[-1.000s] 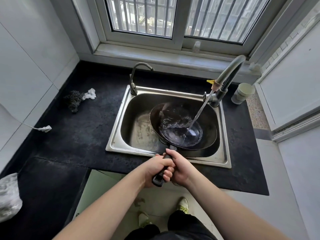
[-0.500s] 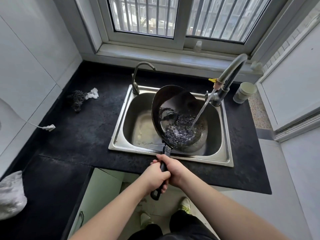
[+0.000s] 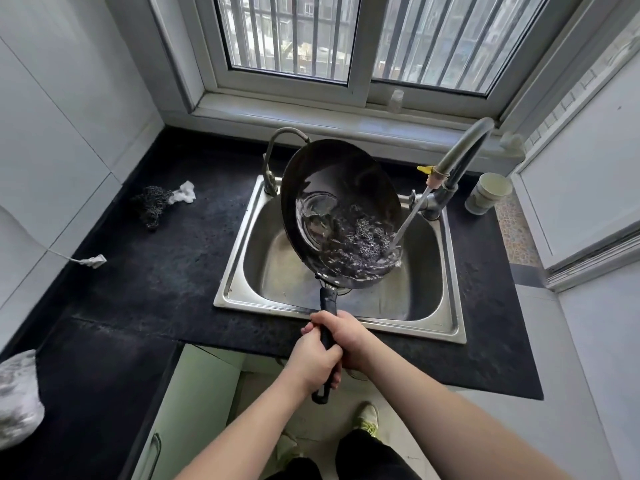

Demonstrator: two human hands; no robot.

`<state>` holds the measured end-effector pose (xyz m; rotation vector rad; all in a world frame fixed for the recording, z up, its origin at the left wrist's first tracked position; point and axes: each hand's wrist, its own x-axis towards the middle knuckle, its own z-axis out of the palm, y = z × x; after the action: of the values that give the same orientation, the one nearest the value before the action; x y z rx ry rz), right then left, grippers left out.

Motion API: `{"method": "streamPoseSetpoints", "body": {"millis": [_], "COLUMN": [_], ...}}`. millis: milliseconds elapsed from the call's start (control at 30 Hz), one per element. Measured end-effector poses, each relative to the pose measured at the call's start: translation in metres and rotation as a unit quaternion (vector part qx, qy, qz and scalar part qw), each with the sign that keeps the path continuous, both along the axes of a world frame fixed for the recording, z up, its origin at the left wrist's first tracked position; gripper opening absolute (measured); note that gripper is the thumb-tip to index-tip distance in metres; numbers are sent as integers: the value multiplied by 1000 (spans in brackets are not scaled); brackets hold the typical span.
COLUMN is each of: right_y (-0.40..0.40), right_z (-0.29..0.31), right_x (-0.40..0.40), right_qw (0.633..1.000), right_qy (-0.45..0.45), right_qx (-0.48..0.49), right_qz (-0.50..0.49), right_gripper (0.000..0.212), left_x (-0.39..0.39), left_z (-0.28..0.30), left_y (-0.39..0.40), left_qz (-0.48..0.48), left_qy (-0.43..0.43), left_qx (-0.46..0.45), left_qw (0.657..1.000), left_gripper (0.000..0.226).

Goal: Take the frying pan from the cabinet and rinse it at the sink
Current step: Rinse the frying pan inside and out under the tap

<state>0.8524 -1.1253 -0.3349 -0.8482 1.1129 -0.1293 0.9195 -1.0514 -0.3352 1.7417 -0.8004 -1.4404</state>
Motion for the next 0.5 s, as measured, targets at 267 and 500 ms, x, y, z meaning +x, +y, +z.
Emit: {"method": "streamPoseSetpoints", "body": {"millis": [267, 500], "right_y": [-15, -22], "right_z": [0, -4], "right_x": [-8, -16], "right_qw": [1000, 999], "right_qy": [5, -37], "right_qx": [-17, -16], "right_qz": [6, 3], "right_gripper": [31, 29], "left_x": [-9, -15], "left_z": [-5, -2], "left_y": [-15, -18], "left_qz": [1, -12], "left_qy": [-9, -31], "left_qx": [-23, -40], "left_qw": [1000, 999], "left_gripper": [20, 22]}}
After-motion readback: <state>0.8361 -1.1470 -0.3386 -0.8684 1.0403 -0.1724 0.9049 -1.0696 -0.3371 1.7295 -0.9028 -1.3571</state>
